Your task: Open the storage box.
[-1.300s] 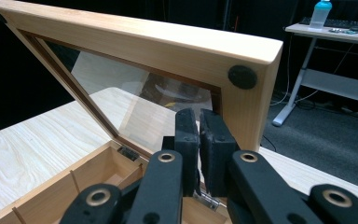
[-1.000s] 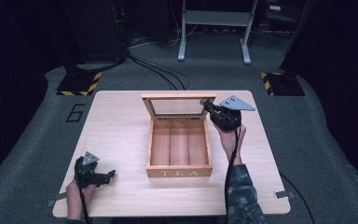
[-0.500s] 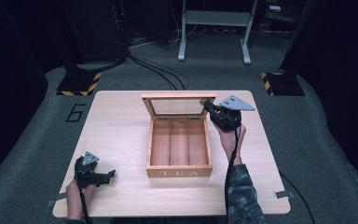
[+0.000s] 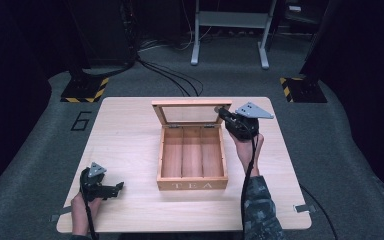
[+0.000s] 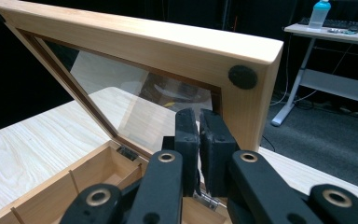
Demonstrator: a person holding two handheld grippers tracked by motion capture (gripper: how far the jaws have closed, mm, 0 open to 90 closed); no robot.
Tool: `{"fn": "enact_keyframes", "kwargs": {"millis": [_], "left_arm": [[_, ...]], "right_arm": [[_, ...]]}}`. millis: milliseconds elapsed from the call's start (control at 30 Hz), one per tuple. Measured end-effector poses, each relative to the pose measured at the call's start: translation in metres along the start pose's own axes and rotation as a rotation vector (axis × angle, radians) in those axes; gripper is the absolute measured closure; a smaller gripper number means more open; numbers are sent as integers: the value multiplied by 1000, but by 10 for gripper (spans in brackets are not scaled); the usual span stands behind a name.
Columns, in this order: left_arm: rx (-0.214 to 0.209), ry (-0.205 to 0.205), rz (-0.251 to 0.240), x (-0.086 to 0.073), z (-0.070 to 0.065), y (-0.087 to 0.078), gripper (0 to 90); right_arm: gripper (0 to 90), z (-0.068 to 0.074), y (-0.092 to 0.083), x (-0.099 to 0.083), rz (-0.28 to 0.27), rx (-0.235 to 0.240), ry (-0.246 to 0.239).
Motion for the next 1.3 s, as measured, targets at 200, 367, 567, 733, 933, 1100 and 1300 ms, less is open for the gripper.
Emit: {"fn": "enact_keyframes", "kwargs": {"millis": [200,367,567,733,933,1100,1300], "left_arm": [[0,0,0,0,0,0,12],[2,-4,-7,0,0,1,12],[2,-3,-7,0,0,1,12],[4,1,-6,0,0,0,12],[4,0,-8,0,0,1,12],[4,8,-1,0,0,0,12],[3,6,-2,0,0,0,12]], "right_arm": [[858,0,0,0,-1,1,1],[858,-1,0,0,-4,2,-1],[857,0,-1,-2,4,9,8],[855,2,-4,-6,1,17,-2],[855,6,-10,-14,-7,35,1],[854,9,-14,-20,-3,46,6],[855,16,-22,-35,5,69,16]]}}
Point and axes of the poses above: each handheld gripper's, and its own axes: y roughly forward along the jaws, x roughly out of its top, z roughly to its left, the point moved 3 cm from there along y, roughly forward along the jaws, and after that the axes turned 7 degrees about z, right-handed, at the moved point
